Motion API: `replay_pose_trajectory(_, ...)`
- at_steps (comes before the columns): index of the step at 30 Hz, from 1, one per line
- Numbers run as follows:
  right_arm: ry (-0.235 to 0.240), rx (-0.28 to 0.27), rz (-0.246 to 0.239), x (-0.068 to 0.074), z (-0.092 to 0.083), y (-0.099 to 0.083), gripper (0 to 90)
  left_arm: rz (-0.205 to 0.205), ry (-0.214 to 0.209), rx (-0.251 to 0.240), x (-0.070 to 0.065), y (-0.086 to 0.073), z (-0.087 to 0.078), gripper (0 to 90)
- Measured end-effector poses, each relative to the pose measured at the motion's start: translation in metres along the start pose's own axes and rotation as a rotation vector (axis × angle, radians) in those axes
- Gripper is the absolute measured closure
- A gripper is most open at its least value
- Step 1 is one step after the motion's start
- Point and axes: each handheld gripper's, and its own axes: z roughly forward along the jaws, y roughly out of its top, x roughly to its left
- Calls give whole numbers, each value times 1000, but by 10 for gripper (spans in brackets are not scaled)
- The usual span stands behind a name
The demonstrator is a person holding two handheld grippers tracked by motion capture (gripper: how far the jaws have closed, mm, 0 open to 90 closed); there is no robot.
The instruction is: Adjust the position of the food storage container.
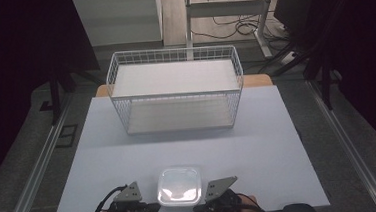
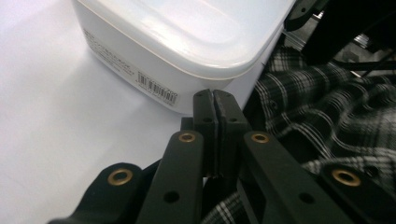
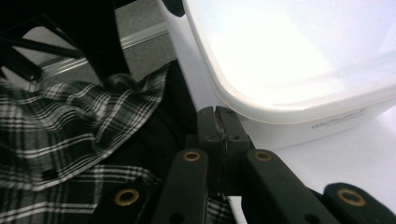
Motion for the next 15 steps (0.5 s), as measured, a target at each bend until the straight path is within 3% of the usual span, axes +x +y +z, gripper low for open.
replay_pose_trajectory(9, -61, -11, 13, -19, -4, 1, 887, -12, 18, -30, 12, 17, 16, 886)
replay_pose_trajectory(12, -73, -14, 17, -25, -5, 1, 888, -8, 0, -16, 12, 20, 20, 885)
replay_pose_trajectory(13, -73, -14, 17, -25, -5, 1, 888, 0, -19, -2, 10, 21, 21, 885)
replay_pose_trajectory(14, -75, -15, 15, -27, -6, 2, 888, 26, -57, 43, 3, 20, 25, 876)
replay_pose_trajectory(15, -73, -17, 15, -27, -6, 2, 888, 33, -63, 48, 0, 20, 26, 875)
